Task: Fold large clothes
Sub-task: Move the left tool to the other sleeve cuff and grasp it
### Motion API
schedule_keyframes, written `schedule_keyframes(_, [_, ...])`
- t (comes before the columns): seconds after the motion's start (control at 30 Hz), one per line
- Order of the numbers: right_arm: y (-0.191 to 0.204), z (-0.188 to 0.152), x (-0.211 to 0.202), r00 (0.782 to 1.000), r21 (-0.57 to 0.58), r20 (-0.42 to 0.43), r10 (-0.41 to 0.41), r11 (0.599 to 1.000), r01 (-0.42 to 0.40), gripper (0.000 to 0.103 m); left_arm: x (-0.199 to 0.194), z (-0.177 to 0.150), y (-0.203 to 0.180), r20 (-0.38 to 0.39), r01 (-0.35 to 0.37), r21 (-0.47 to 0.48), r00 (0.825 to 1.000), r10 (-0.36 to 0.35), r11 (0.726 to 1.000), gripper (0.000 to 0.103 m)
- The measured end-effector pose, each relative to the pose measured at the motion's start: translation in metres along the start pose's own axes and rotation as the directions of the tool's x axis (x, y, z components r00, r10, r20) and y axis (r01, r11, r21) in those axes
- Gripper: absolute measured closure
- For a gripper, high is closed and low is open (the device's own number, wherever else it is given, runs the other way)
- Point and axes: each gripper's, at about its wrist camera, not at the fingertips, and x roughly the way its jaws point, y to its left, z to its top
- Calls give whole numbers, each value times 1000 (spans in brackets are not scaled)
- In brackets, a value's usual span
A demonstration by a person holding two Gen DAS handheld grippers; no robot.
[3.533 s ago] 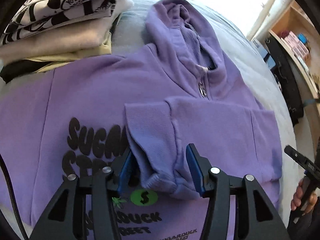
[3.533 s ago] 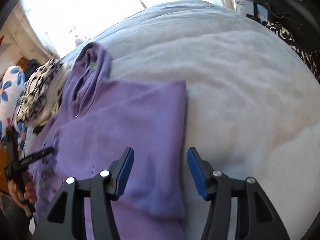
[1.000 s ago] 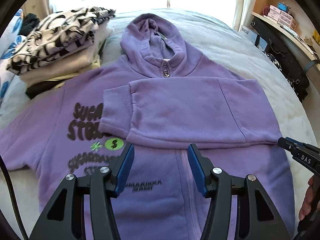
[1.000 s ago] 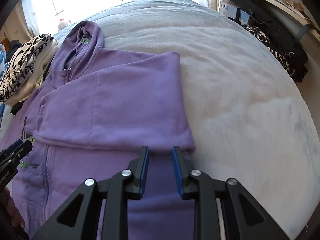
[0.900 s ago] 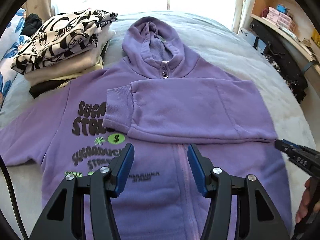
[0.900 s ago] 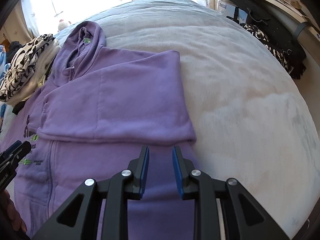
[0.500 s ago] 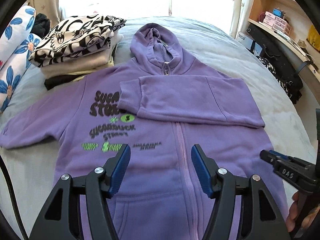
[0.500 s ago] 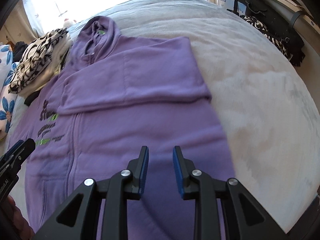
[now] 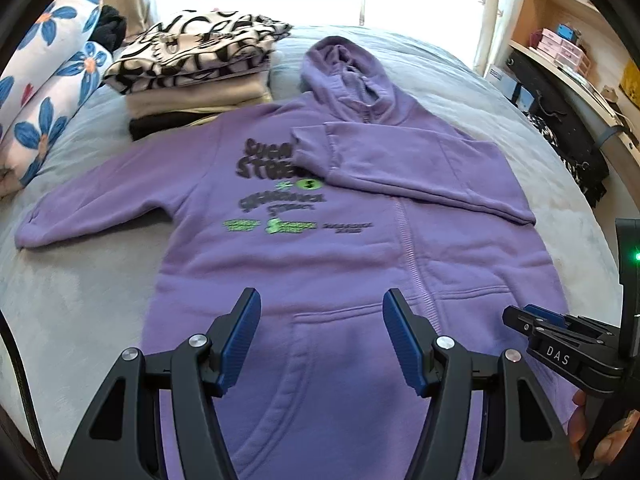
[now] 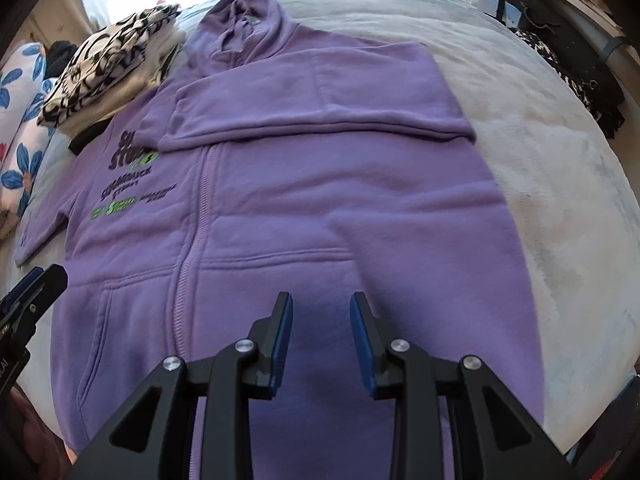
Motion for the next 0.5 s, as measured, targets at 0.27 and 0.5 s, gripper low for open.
schedule_keyframes(0.27, [47,2,-6,1000,-81,12,23,996,-22,73,-13,-2,45,12,-12,-55,1000,13,998,41])
schedule_keyframes(0.5, [105,12,-22,988,-174,63,141,976,-129,62,-22,-1,91,33,-9,-122,999,13,992,34])
